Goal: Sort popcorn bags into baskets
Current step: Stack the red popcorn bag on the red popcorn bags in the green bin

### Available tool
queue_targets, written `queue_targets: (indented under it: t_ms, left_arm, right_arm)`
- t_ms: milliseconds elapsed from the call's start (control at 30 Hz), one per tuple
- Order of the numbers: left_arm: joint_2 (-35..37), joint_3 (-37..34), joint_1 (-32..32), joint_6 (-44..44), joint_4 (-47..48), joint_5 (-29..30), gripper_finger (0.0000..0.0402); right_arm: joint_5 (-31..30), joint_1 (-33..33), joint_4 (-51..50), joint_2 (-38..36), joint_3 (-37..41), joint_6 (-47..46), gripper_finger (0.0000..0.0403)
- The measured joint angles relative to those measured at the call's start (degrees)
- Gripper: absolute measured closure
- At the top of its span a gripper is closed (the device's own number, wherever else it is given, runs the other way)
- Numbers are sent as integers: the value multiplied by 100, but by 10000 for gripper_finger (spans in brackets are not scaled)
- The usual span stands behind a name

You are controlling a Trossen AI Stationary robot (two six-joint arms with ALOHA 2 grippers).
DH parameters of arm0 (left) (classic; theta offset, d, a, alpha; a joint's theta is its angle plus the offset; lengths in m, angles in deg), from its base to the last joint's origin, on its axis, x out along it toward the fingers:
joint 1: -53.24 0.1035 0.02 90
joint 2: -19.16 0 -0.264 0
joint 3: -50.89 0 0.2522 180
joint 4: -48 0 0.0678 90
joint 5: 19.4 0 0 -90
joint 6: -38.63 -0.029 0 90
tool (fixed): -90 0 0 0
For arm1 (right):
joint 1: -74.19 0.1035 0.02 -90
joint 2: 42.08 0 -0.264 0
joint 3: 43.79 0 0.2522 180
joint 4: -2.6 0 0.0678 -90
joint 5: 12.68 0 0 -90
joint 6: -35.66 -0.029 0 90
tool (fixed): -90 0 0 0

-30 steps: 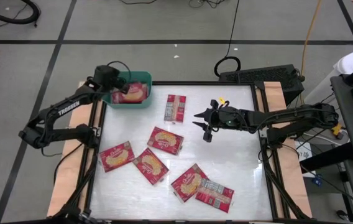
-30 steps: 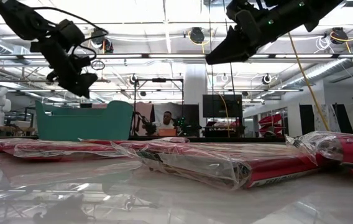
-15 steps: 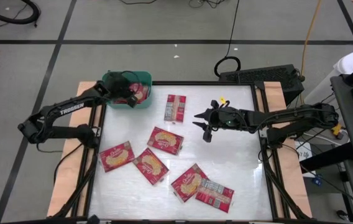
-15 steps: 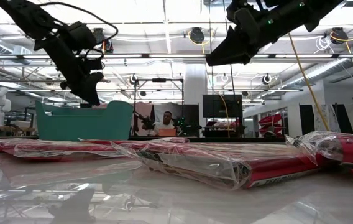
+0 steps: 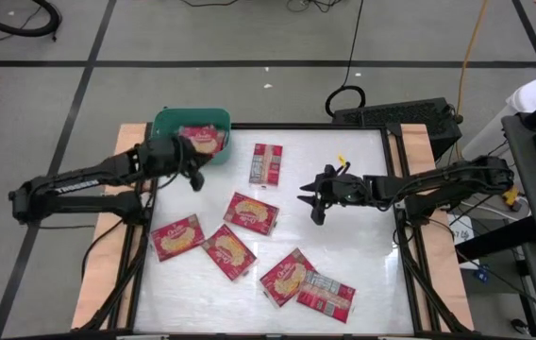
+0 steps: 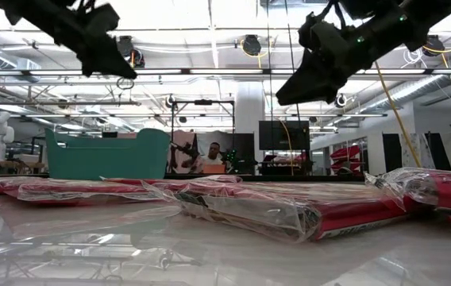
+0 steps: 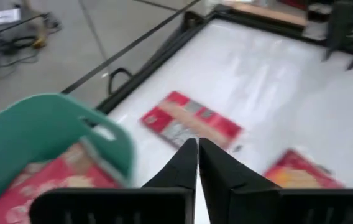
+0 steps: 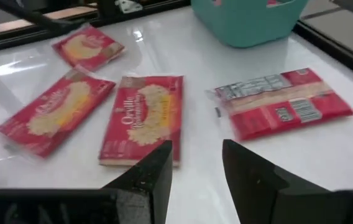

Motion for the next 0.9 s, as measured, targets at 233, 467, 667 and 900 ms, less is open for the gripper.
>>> queue_targets:
  t_ms: [233,467,667,900]
  left_arm:
    - [-296,-11,-1329,325,-188,835,378]
    - [-967,-9,-2286,405,-991,1232,378]
    - [-1643,-9,-2789,605,-1677,1377,378]
    - [-2341,-7,-3323,665,-2643,1376,378]
  right_arm:
    - [-44,849,0,0,0,-479,271]
    - [-946,2222,-19,146,-2,-791,271]
    - [-1838,3130,-186,208,-2,-1513,270]
    - [-2118,3920,-167,307,-26,-2502,270]
